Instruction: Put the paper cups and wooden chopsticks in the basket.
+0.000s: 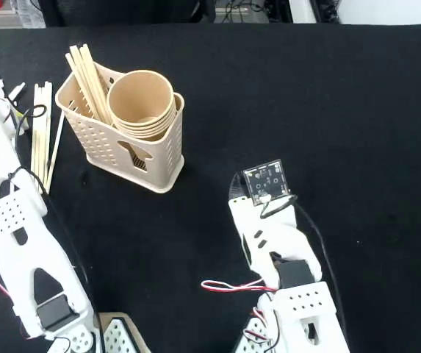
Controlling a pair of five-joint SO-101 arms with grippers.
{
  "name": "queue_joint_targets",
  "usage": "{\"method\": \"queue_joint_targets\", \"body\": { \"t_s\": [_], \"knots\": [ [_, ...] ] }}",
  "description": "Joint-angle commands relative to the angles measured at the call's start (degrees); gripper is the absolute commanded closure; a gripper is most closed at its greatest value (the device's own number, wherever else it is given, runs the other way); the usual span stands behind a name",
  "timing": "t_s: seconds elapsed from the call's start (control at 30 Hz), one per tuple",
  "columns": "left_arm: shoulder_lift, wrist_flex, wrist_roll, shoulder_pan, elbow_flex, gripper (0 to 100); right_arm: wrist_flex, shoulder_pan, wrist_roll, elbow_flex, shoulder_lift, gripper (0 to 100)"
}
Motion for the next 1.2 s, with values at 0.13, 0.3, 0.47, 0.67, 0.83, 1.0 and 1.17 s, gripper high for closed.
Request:
{"method": "queue_joint_targets", "body": {
  "t_s": [0.13,0.3,0.47,0.67,0.83,1.0,1.17],
  "knots": [
    [2.5,1.8,-0.5,-0.3,-2.2,92,0.0,-0.3,0.4,0.0,-0.6,98.3],
    [1.1,3.3,-1.4,0.0,-2.2,97,0.0,-0.2,0.4,0.0,-0.6,98.3],
    [-2.0,10.4,-2.2,0.4,-2.2,97,0.0,-0.2,0.4,0.0,-0.6,98.3],
    [-8.8,17.4,-1.8,0.6,-2.2,97,0.0,-0.2,0.4,0.0,-0.7,98.3],
    [-13.8,18.5,-1.8,0.3,-2.2,97,0.0,-0.2,0.4,0.0,-0.7,98.3],
    [-20.4,25.7,1.1,1.3,-7.3,97,0.0,-0.2,0.4,0.0,-0.7,98.3],
    [-25.2,26.6,3.4,1.4,-11.9,97,0.0,-0.2,0.4,0.0,-0.6,98.3]
  ]
}}
